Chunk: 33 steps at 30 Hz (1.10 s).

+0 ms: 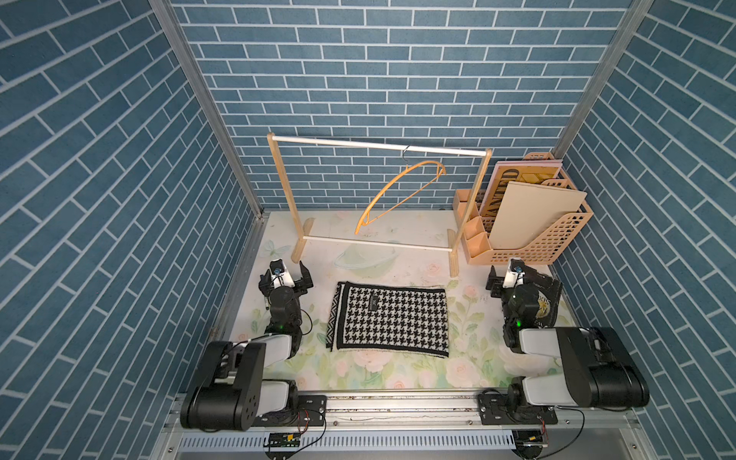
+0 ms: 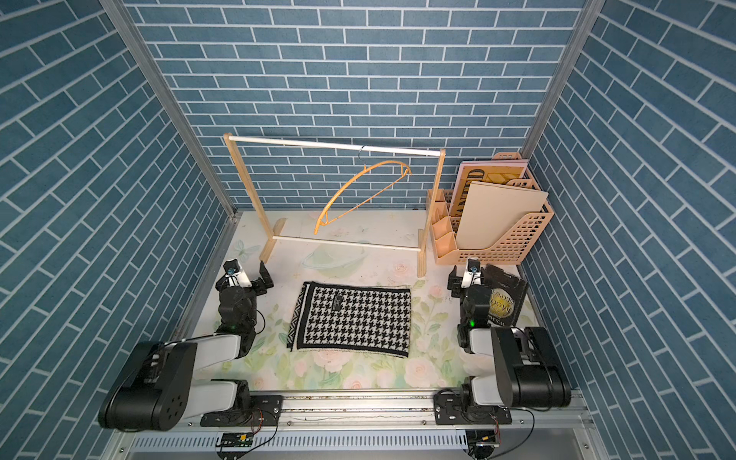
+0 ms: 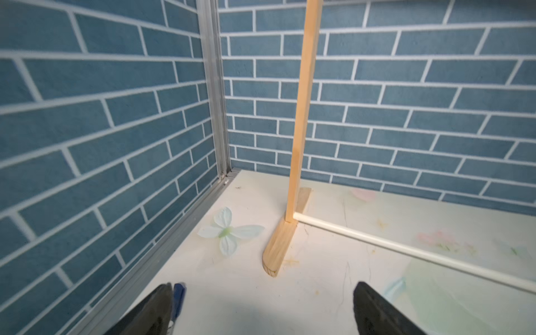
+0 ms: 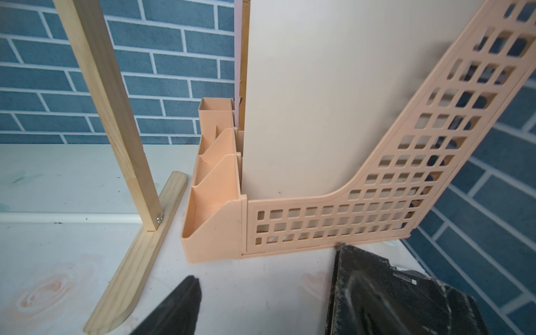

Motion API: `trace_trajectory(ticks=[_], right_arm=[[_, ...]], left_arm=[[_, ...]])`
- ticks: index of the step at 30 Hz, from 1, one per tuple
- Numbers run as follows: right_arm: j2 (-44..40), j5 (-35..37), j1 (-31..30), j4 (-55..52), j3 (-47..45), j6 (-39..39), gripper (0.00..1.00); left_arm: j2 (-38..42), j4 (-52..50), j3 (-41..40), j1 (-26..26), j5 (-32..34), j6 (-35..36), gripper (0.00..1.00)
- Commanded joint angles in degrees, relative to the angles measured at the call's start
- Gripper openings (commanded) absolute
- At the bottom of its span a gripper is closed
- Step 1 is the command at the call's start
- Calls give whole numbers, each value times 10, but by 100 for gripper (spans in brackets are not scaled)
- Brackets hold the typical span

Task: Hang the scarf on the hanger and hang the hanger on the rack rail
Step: Pick up the hanger from the clothesline.

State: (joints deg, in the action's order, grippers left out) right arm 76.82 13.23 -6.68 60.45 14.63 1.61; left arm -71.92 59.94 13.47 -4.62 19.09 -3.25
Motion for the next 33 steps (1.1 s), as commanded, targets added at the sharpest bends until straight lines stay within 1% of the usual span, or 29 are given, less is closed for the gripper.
trace_trajectory(ticks=[1,2,3,4,5,6,7,10,13,14,16,18,22,26,33], right_arm=[[-74,119,-65,-167,55,22,84],[-101,150,-99,-231,79,18,84],[-110,164,-115,-265,94,13,84],[-129,198,-147,-329,123,3,84],[-138,210,-169,-361,137,-3,84],[-151,243,-205,-416,165,-16,84],[-160,264,-226,-456,187,-30,84],[-176,301,-298,-551,244,-79,84],[-167,327,-359,-613,303,-110,84],[-154,337,-385,-631,329,-119,84],[-127,344,-411,-653,365,-126,84],[-91,342,-443,-675,412,-134,85],[-5,327,-489,-690,511,-136,86],[99,306,-522,-721,640,-148,87],[195,307,-560,-741,772,-165,88]], left_arm=[[53,-129,42,-41,83,3,100],[62,-155,57,-55,101,5,100],[69,-182,70,-68,116,4,100],[74,-202,81,-77,122,0,100],[77,-219,88,-86,124,-4,100],[80,-241,97,-94,126,-11,100],[83,-251,101,-99,125,-16,99],[86,-270,105,-107,119,-22,100],[86,-283,106,-108,113,-26,100],[85,-286,106,-108,112,-26,100],[85,-289,104,-108,106,-25,100],[85,-291,106,-109,92,-26,100],[86,-297,116,-124,72,-29,100],[76,-315,131,-135,74,-23,99],[59,-315,130,-136,78,-5,100]])
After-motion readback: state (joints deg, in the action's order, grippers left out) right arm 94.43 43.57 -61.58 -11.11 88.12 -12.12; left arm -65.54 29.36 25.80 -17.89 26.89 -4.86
